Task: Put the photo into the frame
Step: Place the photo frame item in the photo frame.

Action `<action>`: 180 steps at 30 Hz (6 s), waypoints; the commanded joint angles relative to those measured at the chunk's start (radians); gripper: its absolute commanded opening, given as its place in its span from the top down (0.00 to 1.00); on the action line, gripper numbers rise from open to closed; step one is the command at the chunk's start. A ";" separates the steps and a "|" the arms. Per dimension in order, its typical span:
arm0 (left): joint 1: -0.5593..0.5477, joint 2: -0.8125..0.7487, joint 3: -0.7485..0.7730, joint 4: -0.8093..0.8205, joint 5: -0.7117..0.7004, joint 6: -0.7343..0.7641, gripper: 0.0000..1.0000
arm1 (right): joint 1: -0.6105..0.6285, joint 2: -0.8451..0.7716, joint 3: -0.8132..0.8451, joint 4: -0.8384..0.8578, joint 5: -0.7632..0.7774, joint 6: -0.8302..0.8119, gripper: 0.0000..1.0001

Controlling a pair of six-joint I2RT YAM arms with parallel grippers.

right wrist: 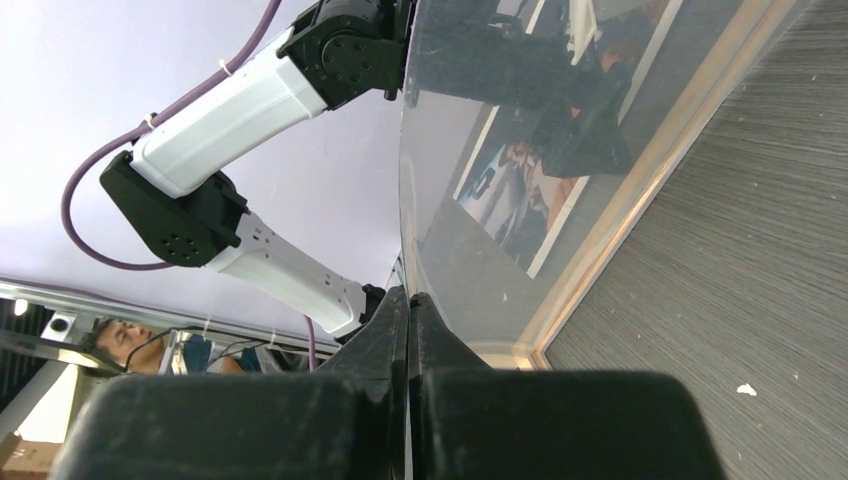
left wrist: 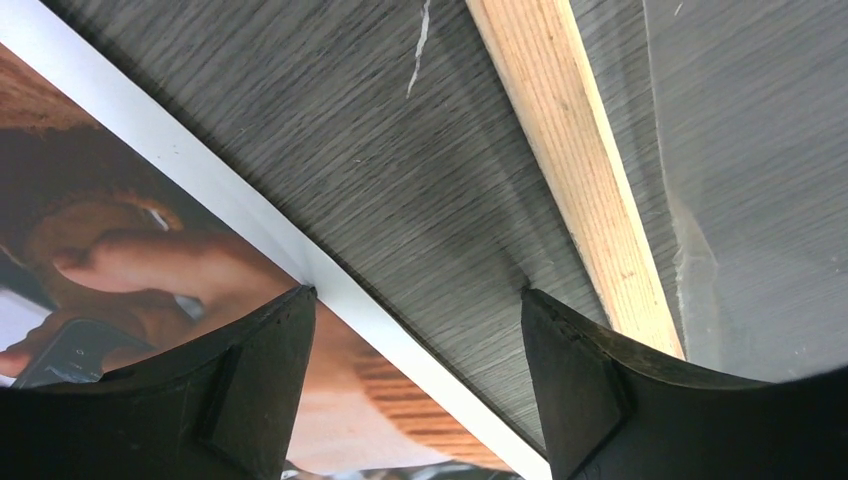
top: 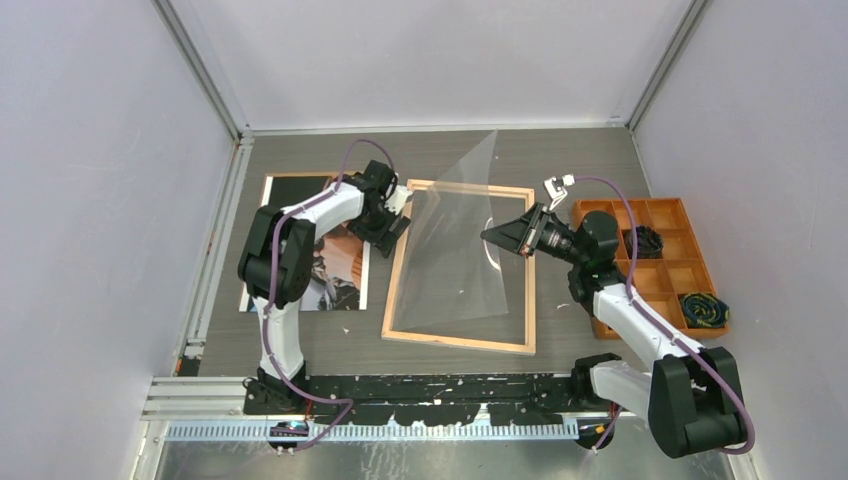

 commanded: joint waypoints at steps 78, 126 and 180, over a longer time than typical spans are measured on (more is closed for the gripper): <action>0.005 0.011 -0.071 0.067 0.029 0.032 0.14 | 0.024 0.174 0.220 -0.936 0.633 -0.595 0.35; 0.149 0.010 0.042 -0.029 0.207 -0.028 0.15 | 0.002 0.119 0.122 0.101 0.058 0.062 0.90; 0.152 0.033 0.020 -0.013 0.197 -0.026 0.14 | -0.092 0.043 0.014 -0.545 0.339 -0.425 0.87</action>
